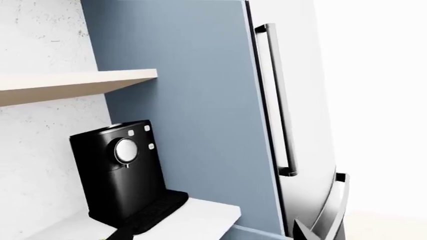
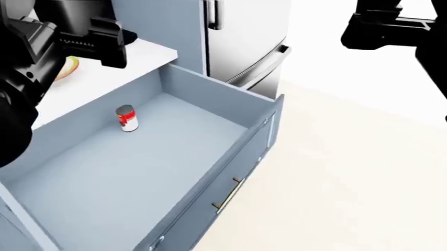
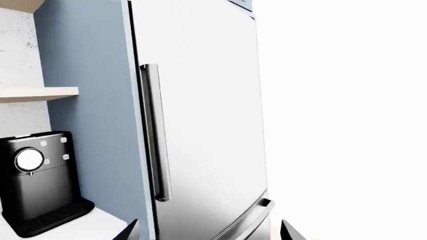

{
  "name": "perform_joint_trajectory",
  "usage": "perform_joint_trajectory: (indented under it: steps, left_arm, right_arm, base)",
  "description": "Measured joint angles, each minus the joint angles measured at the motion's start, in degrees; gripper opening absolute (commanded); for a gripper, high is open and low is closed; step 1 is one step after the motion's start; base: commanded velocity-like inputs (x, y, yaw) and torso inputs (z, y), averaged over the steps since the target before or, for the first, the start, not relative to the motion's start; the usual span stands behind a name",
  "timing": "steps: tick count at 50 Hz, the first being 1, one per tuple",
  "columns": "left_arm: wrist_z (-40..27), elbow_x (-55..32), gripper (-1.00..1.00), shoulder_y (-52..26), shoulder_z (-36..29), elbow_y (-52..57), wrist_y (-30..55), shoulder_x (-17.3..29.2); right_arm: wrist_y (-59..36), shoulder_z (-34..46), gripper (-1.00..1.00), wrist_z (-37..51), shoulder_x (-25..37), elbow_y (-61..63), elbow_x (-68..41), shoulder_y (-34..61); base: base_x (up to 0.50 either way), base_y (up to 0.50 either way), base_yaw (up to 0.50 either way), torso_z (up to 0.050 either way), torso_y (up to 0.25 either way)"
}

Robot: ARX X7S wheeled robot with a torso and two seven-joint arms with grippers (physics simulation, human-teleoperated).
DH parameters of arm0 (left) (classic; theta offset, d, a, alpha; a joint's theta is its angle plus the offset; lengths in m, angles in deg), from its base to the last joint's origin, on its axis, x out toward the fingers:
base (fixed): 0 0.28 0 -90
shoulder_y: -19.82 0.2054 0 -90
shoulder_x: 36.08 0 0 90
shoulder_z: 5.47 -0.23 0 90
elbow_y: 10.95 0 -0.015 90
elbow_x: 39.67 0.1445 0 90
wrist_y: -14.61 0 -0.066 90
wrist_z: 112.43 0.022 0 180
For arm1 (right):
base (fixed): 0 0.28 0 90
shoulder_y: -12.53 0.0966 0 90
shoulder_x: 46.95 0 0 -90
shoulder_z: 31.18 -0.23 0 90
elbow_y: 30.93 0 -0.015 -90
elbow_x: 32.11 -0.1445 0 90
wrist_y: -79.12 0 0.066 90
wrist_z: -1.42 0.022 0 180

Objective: Place the bar in the bowl and close the drawer.

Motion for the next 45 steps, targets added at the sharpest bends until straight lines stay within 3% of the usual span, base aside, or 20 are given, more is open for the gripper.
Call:
perform_joint_trajectory:
  steps: [36,45]
  left_arm:
    - [1.31,-0.72,1.00,-0.10,-0.74,-0.35,-0.07,-0.52]
    - [1.54,-0.34,1.00,0.01,-0.95,-0.42,-0.29,-0.65]
  right_arm:
    - [-3.25,-1.37,1.00,-0.28,-0.85,-0.84,-1.41,1.87]
    - [-3.16,-1.47,1.00,-0.45,-0.94,-0.68,-1.09,1.39]
  base:
    - [0.40,0.28,0.00,0.000,0.000]
    - [0.12,0.04,0.00,0.000,0.000]
